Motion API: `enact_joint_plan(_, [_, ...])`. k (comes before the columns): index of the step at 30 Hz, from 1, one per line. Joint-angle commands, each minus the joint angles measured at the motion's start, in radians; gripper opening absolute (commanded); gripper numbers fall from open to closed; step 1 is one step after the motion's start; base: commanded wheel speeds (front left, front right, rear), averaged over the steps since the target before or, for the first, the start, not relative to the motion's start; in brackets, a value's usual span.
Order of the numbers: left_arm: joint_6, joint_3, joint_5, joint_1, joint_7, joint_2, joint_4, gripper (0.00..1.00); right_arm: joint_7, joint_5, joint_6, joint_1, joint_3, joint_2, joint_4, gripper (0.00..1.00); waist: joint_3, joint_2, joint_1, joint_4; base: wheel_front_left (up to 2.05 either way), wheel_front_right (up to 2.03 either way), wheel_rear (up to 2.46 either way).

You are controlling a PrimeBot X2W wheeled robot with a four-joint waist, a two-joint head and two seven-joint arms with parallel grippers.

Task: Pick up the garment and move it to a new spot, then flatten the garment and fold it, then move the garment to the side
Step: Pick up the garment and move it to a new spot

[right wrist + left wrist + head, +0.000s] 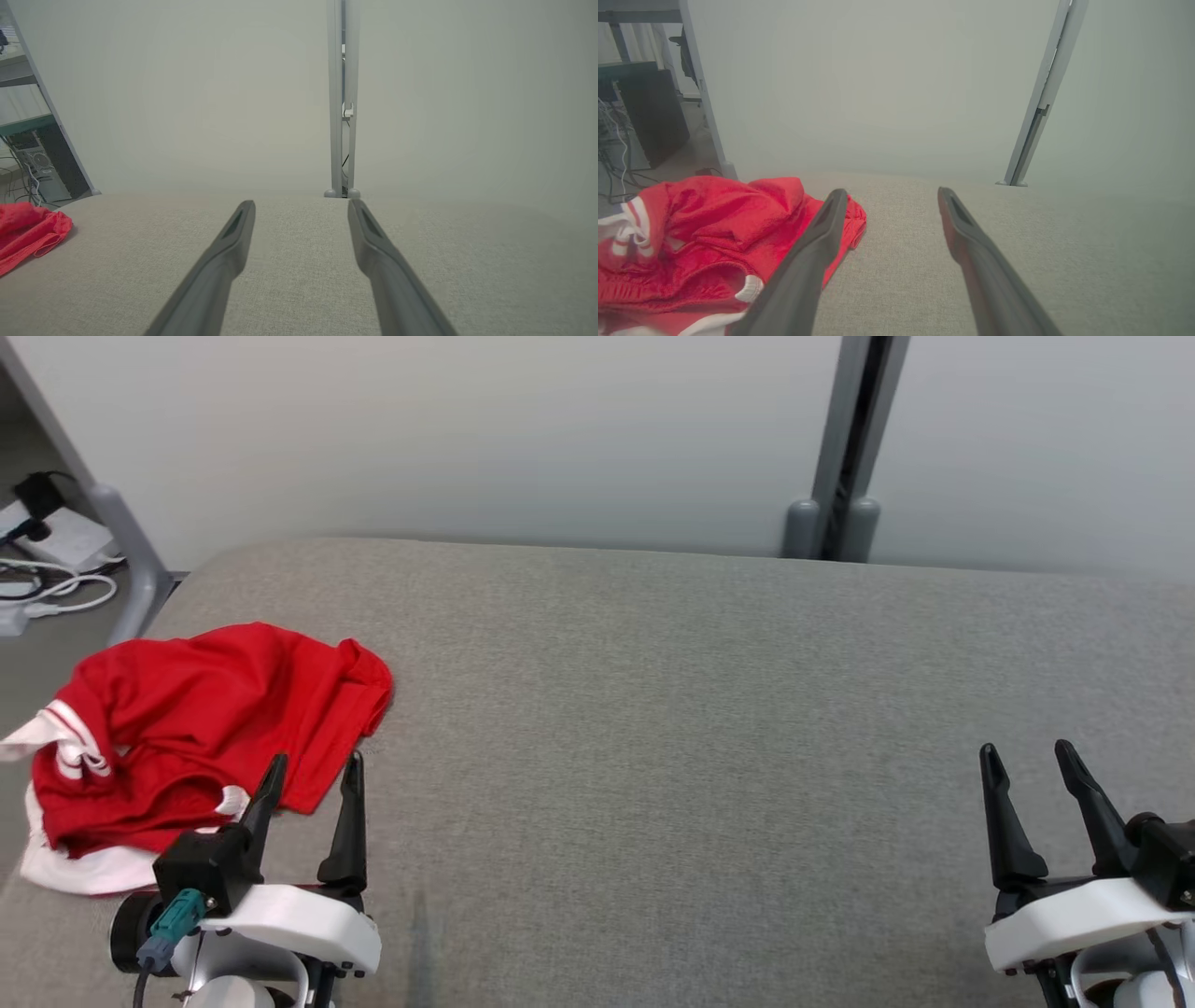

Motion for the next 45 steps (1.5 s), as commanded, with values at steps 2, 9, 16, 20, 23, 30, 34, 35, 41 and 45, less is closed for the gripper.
enact_joint_plan(2, [0.010, 0.004, -0.006, -0.013, -0.003, 0.003, -0.006, 1.00, 0.004, -0.005, 0.000, 0.005, 0.002, -0.005, -0.009, 1.00, 0.003, 0.0000, 0.0000, 0.053, 0.00, 0.00, 0.00])
enact_joint_plan(9, [0.021, 0.019, -0.026, -0.011, -0.014, 0.003, -0.011, 1.00, 0.009, -0.005, 0.000, -0.003, 0.026, -0.004, -0.025, 1.00, 0.008, 0.0000, 0.0000, 0.142, 0.00, 0.00, 0.00])
enact_joint_plan(16, [0.029, 0.022, -0.033, -0.006, -0.017, 0.009, -0.010, 1.00, 0.011, -0.004, 0.000, -0.007, 0.036, -0.001, -0.026, 1.00, 0.008, 0.0000, 0.0000, 0.189, 0.00, 0.00, 0.00])
enact_joint_plan(20, [0.038, 0.022, -0.036, -0.004, -0.019, 0.008, -0.012, 1.00, 0.012, -0.004, 0.000, -0.005, 0.039, -0.002, -0.025, 1.00, 0.007, 0.0000, 0.0000, 0.199, 0.00, 0.00, 0.00])
enact_joint_plan(23, [0.041, 0.021, -0.036, -0.002, -0.019, 0.010, -0.012, 1.00, 0.013, -0.003, 0.000, 0.000, 0.041, -0.004, -0.026, 1.00, 0.005, 0.0000, 0.0000, 0.200, 0.00, 0.00, 0.00])
enact_joint_plan(30, [0.070, 0.029, -0.018, -0.036, -0.030, 0.019, -0.025, 1.00, 0.023, -0.005, 0.000, 0.000, 0.040, -0.010, -0.042, 1.00, 0.018, 0.0000, 0.0000, 0.200, 0.00, 0.00, 0.00])
enact_joint_plan(34, [0.085, 0.037, -0.009, -0.075, -0.028, 0.033, -0.037, 1.00, 0.031, -0.010, 0.000, -0.013, 0.042, -0.015, -0.056, 1.00, 0.039, 0.0000, 0.0000, 0.196, 0.00, 0.00, 0.00])
enact_joint_plan(35, [0.085, 0.043, -0.010, -0.095, -0.026, 0.039, -0.038, 1.00, 0.034, -0.012, 0.000, -0.019, 0.043, -0.018, -0.062, 1.00, 0.049, 0.0000, 0.0000, 0.194, 0.00, 0.00, 0.00])
enact_joint_plan(41, [0.078, 0.086, -0.044, -0.231, 0.014, 0.085, 0.044, 1.00, 0.064, -0.019, 0.000, -0.050, 0.046, -0.037, -0.106, 1.00, 0.140, 0.0000, 0.0000, 0.165, 0.00, 0.00, 0.00])
enact_joint_plan(45, [0.052, 0.122, -0.098, -0.331, 0.060, 0.114, 0.177, 1.00, 0.089, -0.024, 0.000, -0.080, 0.052, -0.058, -0.140, 1.00, 0.234, 0.0000, 0.0000, 0.138, 0.00, 0.00, 0.00])
